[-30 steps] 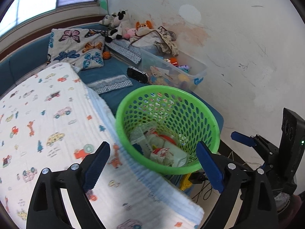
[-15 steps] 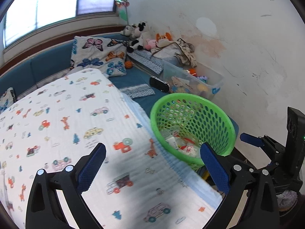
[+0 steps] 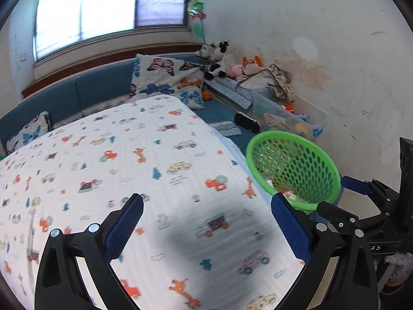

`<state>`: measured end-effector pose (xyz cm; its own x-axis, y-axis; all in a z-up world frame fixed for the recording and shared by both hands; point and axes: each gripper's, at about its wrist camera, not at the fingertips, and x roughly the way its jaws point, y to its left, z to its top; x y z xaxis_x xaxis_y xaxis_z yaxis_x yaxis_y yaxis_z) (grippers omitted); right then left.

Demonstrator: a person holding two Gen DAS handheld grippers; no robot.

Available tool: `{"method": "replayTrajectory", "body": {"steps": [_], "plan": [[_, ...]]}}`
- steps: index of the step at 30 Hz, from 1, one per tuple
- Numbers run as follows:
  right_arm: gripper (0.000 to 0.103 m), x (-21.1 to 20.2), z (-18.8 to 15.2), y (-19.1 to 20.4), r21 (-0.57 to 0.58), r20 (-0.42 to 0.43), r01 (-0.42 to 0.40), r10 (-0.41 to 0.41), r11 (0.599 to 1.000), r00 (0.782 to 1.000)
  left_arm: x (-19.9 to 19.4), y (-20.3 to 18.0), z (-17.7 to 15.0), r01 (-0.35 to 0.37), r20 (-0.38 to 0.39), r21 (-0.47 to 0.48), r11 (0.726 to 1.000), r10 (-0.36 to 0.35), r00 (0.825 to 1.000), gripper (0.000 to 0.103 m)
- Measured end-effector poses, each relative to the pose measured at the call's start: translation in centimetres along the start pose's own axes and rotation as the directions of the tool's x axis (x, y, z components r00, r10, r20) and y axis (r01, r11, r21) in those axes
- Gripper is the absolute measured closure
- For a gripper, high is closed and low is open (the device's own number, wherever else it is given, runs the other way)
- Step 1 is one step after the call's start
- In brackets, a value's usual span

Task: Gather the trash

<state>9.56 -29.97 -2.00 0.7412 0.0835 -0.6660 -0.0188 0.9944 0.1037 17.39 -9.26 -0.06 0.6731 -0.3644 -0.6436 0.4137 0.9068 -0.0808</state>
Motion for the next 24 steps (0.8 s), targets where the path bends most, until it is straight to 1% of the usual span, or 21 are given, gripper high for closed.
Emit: {"method": "replayTrajectory", "body": {"steps": [5,12,17,21,24], "plan": [[0.004,-0.4,0.1,1.1,-0.005,0.002,-0.01,0.01,1.0,1.0,-1.2,1.5,-0.8,-0.061,0.016,-0.029,0.998,0.062,0.998,0.007],[0.004,-1.0,-0.1,2.7,-0.034,0.029,-0.001,0.001,0.999,1.0,-2.7,3.8,-2.6,-0.118,0.016,-0.102,0.988,0.12,0.993,0.007],[0.004,-1.0,-0.2,3.6,-0.018,0.036,-0.032,0.032,0.999,0.999,-3.8,5.3,-3.7,-0.15,0.012,-0.154,0.977,0.154,0.988,0.007],[0.004,-1.3,-0.1,4.4,-0.012,0.051,-0.051,0.052,0.999,0.997,-4.7,6.0,-4.2,-0.183,0.026,-0.168,0.969,0.19,0.982,0.007],[0.004,-1.7,-0.2,5.1,-0.029,0.064,-0.047,0.049,0.998,0.997,-5.5,6.4,-4.4,-0.204,0.039,-0.173,0.964,0.214,0.976,0.007]]}}
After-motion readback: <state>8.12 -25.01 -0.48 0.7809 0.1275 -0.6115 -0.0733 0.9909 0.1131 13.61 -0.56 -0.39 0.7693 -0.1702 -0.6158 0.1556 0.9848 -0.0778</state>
